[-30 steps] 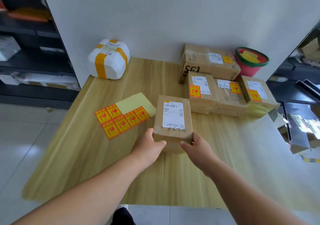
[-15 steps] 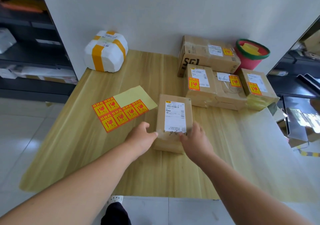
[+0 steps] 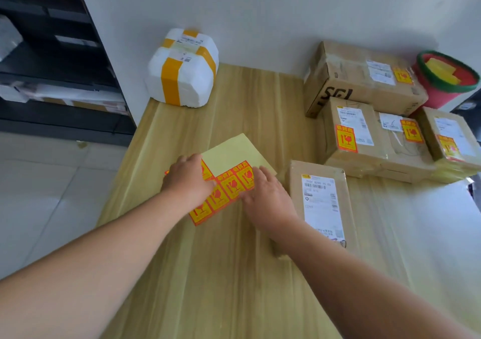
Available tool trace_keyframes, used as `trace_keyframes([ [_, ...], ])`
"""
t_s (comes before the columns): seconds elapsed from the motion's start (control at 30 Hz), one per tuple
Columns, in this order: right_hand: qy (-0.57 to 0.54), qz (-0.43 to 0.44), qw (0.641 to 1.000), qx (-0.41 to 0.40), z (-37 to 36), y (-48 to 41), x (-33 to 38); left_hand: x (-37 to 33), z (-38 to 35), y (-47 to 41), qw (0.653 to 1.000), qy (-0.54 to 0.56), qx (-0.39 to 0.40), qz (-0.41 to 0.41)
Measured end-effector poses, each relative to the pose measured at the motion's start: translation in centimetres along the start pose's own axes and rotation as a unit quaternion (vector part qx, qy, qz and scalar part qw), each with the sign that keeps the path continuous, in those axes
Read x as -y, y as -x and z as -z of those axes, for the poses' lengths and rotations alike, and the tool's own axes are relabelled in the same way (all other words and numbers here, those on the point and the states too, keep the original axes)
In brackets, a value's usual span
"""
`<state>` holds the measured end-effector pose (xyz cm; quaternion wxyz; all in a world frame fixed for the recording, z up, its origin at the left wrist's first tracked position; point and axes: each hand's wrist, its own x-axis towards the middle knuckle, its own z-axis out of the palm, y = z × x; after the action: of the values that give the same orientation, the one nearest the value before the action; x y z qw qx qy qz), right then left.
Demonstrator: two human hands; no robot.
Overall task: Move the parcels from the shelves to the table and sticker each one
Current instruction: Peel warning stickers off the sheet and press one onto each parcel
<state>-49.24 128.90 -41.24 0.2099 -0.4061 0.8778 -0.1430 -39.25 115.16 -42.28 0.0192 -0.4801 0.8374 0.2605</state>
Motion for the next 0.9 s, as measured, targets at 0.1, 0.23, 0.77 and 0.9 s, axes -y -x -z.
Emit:
trace_keyframes([
  [0.1,0.013,-0.030,0.999,0.038,-1.6,-2.3,0.6,1.4,0.1,-3.2,1.000,-0.017,0.023,0.011],
  [0.23,0.030,-0.058,0.994,0.083,-3.8,-5.3,1.0,2.7,-0.4,-7.2,0.997,-0.034,0.058,0.026],
  [0.77,0.116,-0.074,0.977,0.162,-6.6,-8.9,1.3,5.1,-0.4,-9.9,0.932,0.273,0.188,0.147],
  [0.9,0.067,-0.069,0.985,0.143,-5.1,-8.9,1.7,4.9,1.2,-9.2,0.918,0.308,0.201,0.146],
])
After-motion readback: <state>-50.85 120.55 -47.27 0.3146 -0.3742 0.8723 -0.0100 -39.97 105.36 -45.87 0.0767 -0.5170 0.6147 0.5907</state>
